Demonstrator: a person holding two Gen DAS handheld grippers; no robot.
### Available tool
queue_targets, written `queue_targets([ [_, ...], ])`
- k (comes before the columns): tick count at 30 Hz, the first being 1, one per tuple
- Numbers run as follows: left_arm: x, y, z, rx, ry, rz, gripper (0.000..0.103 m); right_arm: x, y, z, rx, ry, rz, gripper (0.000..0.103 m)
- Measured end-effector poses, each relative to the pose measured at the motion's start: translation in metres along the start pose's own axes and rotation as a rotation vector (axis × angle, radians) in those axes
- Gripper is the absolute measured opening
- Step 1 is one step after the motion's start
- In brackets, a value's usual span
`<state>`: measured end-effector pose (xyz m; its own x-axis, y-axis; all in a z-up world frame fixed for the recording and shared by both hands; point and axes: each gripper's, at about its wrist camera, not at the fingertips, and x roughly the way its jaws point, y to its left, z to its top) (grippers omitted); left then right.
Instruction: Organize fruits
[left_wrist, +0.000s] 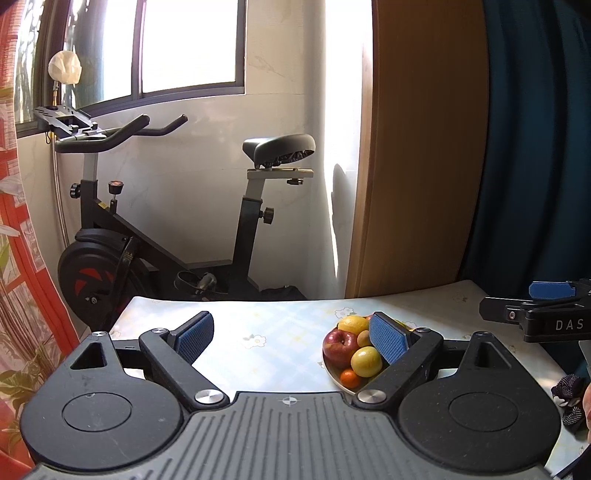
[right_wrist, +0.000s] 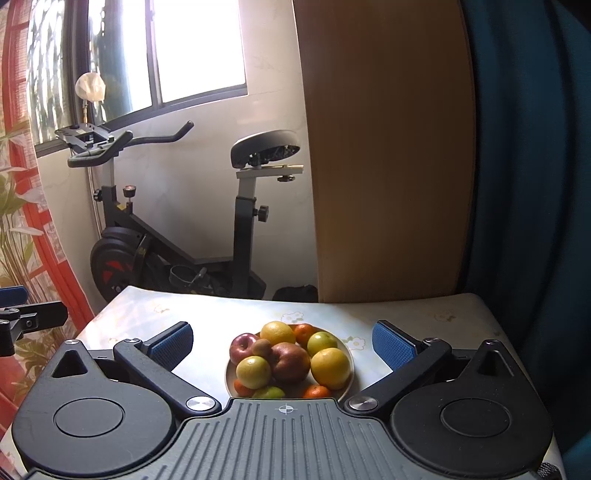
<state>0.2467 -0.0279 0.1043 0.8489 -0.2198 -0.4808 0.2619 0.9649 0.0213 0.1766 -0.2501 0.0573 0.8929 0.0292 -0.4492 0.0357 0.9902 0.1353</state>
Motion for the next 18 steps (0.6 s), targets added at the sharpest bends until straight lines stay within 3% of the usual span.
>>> queue_targets([
  [18, -0.013, -0.007, -0.002, 0.013, -0.025, 0.013, 0.093, -0.010, 0.002, 0.001, -0.003, -0.008, 0.005, 0.103],
])
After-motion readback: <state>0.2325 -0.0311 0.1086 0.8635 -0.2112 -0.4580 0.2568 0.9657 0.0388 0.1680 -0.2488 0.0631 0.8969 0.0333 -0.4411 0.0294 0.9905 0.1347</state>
